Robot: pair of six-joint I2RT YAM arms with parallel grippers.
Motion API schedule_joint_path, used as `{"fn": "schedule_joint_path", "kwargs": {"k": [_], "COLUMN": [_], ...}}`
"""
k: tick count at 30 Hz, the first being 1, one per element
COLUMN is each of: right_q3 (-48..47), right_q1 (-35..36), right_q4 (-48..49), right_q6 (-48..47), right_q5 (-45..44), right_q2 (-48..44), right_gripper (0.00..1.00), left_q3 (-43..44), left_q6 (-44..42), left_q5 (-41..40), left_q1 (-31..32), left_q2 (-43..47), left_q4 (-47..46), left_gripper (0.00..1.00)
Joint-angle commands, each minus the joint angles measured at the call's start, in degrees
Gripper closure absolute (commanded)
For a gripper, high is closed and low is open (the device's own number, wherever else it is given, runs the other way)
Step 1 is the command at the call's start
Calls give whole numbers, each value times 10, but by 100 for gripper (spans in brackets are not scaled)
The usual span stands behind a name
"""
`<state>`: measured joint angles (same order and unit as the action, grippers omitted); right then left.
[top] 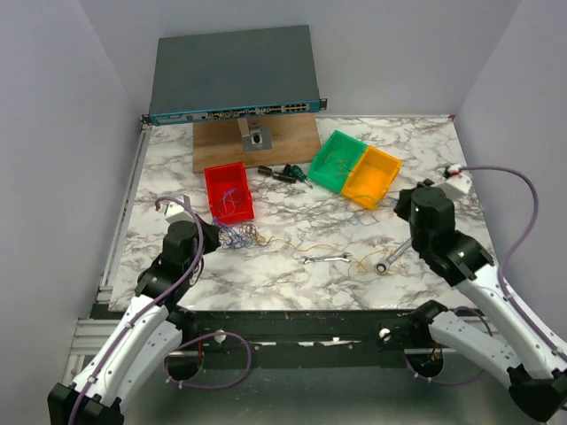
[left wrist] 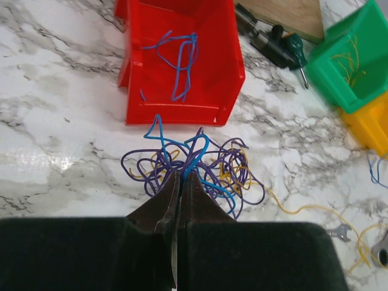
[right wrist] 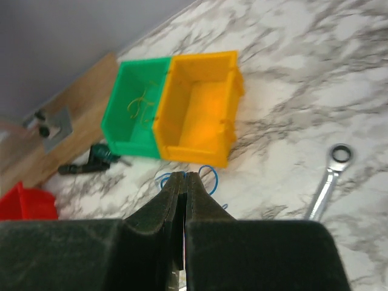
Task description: Untangle the cables
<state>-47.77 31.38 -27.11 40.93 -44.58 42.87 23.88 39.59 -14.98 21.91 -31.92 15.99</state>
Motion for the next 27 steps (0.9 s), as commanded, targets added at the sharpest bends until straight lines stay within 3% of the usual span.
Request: {"fn": "schedule_joint_path", "kwargs": {"k": [1,4,8,12,17,18,21,22,24,27], "right_q3": [-36,-60,-110,-164,-245,-262,-317,-335,-365,-411], "right_q1": [-1,-1,0,0,2,3,22,36,61,97], "right_q4": [109,155,188,204,203,203,189,184,177,173], "right_q6": [-106,-134,-138,-143,-150,-150,-156,-160,-171,-182], "right_q5": [229,373,479,517,563,576,587,578,564,540], "right_q2": [61,112,181,225,273,288,327,340,368,411], "right_gripper": [99,99,99,99,99,99,99,99,99,99], "left_q3": [21,32,49,49,74,86,115,120,135,168], "left_q6": [-29,-36,-16,13,22,13,-5,-12,-30,-54], "left_q5": [80,139,190,138,146,142,105,97,99,126], "left_q1": [0,1,44,161,239,246,245,232,198,125], "left_q2": [7,-8,-68,-119,-197,-206,-188,-169,-128,-86], "left_q4": [-9,-5,11,-17,-80,-79,-47,-39,-13,49], "left_gripper": [100,100,100,100,99,89,40,31,20,19]}}
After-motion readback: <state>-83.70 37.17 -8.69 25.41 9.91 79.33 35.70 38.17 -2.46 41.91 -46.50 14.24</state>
